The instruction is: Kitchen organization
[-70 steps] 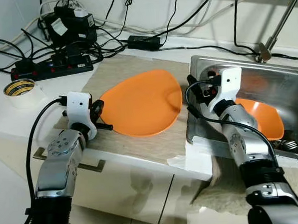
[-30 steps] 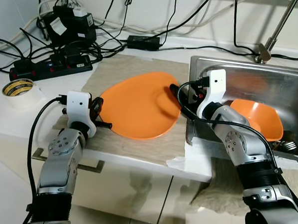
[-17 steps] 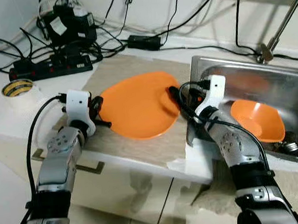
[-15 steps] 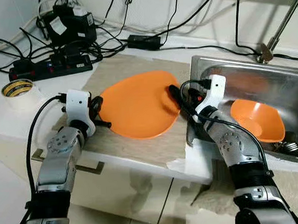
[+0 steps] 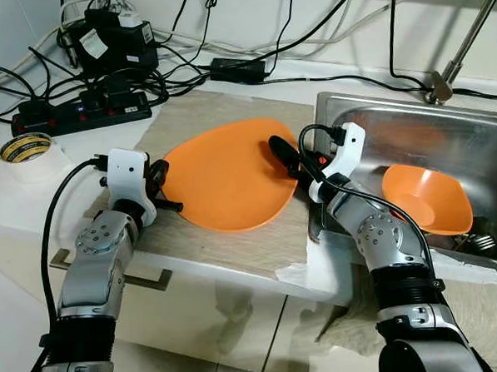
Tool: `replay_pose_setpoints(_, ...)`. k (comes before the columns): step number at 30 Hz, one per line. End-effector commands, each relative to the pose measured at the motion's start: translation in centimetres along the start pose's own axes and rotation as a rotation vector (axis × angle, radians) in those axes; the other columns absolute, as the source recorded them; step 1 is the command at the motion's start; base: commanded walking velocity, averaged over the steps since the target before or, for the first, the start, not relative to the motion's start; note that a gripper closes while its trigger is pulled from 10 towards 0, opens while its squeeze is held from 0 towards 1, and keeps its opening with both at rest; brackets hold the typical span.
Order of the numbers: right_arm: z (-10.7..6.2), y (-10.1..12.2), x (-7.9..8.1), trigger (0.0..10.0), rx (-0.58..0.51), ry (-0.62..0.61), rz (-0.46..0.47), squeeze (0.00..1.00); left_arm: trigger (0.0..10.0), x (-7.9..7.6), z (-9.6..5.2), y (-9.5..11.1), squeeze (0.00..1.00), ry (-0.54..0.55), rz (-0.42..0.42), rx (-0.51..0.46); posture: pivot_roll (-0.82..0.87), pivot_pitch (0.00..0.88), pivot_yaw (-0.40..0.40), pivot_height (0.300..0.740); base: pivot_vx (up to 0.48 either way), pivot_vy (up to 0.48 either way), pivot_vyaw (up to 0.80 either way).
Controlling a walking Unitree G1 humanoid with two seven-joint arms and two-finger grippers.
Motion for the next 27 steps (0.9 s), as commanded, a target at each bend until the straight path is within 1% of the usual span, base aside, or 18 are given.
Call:
replay_pose_setpoints(1,0.48,-0.19,0.61,10.0,0.017,0.017,-0.033,0.00,10.0,0.04,-0.61,-3.97,0.00,0.012,-0.009,0.169,0.16,0.000,-0.059,0.740,0.000,0.000,0.00)
replay_pose_setpoints(2,0.50,-0.19,0.54,9.0,0.018,0.011,-0.044,0.00,10.0,-0.01,-0.60,-3.95,0.00,0.011,-0.009,0.168,0.16,0.000,-0.060,0.740,0.000,0.000,0.00)
replay_pose_setpoints(3,0.54,-0.17,0.43,0.0,0.018,0.002,-0.054,0.00,10.0,-0.06,-0.61,-3.90,0.00,0.009,-0.009,0.166,0.16,0.000,-0.061,0.740,0.000,0.000,0.00)
replay_pose_setpoints(14,0.46,-0.56,0.29,0.0,0.036,-0.005,-0.061,0.00,10.0,-0.07,-0.68,-3.97,0.00,0.007,-0.008,0.169,0.16,0.000,-0.062,0.740,0.000,0.000,0.00)
replay_pose_setpoints(18,0.23,-0.69,0.07,0.0,0.043,-0.008,-0.090,0.00,10.0,-0.29,-0.67,-4.04,0.00,0.001,-0.009,0.171,0.15,0.000,-0.062,0.740,0.000,0.000,0.00)
replay_pose_setpoints(22,0.17,-0.68,0.06,0.0,0.041,-0.007,-0.093,0.00,10.0,-0.34,-0.64,-4.02,0.00,-0.002,-0.009,0.172,0.15,0.000,-0.061,0.740,0.000,0.000,0.00)
replay_pose_setpoints(26,0.14,-0.63,0.03,0.0,0.047,-0.011,-0.120,0.00,10.0,-0.33,-0.61,-3.98,0.00,-0.004,-0.008,0.172,0.15,0.000,-0.059,0.740,0.000,0.000,0.00)
replay_pose_setpoints(27,0.09,-0.69,-0.04,0.0,0.049,-0.014,-0.139,0.00,10.0,-0.32,-0.57,-3.98,0.00,-0.004,-0.007,0.174,0.15,0.000,-0.058,0.740,0.000,0.000,0.00)
Point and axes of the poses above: a point about 5 cm out from each wrist's last joint towards the gripper, its own z axis pointing out of the wrist towards the gripper, its own y axis along the axis of the wrist's last joint, x = y × z, the point moved 2 cm from there along z, pointing out of the wrist towards the gripper, and after that the axes turned 7 degrees about -z, right-handed, at the moved point
